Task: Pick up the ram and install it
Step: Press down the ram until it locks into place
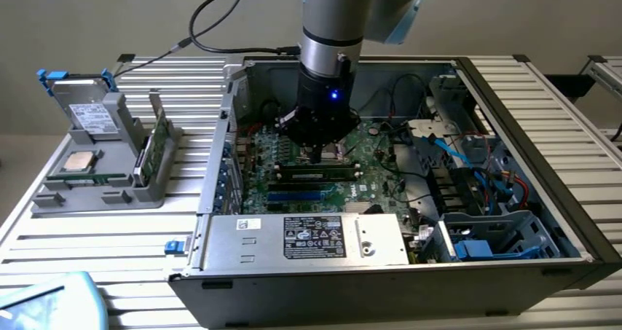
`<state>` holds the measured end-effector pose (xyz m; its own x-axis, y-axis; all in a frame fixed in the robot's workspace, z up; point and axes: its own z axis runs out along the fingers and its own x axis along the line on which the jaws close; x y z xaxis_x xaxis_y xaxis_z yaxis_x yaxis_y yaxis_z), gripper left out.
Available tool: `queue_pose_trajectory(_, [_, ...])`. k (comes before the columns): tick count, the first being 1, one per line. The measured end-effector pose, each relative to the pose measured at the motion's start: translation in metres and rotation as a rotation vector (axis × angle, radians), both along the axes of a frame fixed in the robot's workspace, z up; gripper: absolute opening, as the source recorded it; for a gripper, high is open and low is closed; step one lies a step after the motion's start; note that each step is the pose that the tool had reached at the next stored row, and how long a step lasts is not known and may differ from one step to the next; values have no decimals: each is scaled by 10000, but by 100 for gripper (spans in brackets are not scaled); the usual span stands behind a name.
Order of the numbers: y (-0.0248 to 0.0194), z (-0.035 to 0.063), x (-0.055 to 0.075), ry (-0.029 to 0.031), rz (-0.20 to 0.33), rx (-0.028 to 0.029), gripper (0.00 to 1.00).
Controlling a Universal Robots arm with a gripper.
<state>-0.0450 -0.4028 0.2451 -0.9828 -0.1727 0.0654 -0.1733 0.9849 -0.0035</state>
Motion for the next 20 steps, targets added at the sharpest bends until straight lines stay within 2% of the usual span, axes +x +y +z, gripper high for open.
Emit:
queue_pose_trajectory(15, [0,-7,0,-180,-1746,-46,10])
queue_pose_trajectory(20, [-11,-7,-1,-184,-1785,-45,10])
